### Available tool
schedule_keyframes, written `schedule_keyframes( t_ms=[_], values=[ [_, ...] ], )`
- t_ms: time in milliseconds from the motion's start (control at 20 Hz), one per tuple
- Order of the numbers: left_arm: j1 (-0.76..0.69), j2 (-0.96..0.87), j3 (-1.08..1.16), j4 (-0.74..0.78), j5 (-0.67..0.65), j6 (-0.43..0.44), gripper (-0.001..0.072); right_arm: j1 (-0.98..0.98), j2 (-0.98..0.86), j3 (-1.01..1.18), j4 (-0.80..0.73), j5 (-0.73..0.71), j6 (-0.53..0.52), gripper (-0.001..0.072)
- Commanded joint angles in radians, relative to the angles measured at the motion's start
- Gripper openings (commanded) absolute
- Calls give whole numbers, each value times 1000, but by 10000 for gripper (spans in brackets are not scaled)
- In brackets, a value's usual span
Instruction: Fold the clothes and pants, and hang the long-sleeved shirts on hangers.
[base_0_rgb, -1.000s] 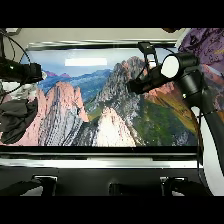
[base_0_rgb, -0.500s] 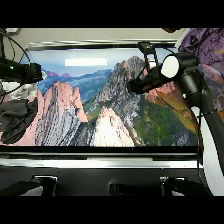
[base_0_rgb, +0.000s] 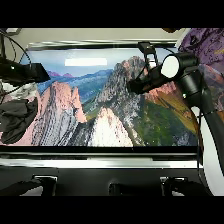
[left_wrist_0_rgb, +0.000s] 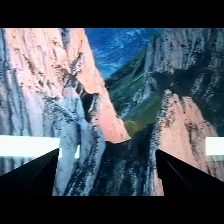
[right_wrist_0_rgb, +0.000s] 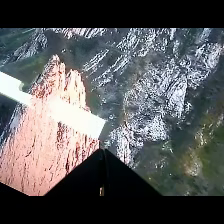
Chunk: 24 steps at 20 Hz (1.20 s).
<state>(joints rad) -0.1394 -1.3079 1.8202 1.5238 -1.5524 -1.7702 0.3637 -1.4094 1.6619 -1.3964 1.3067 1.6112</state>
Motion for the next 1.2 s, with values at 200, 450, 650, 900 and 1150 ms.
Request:
schedule_keyframes(
  t_ms=[200,450,650,900,1150],
  values=[
    [263,-2,-309,249,129,-76,720,1,0,1,0,0,0,38],
    [515,-16,-501,234,435,-172,720,1,0,1,0,4,0,38],
    [634,-92,-541,230,534,-183,720,1,0,1,0,4,0,38],
    [701,-226,-541,230,602,-199,720,1,0,1,0,4,1,40],
    [700,-289,-541,172,541,-188,17,1,0,1,0,1,1,41]
  ],
)
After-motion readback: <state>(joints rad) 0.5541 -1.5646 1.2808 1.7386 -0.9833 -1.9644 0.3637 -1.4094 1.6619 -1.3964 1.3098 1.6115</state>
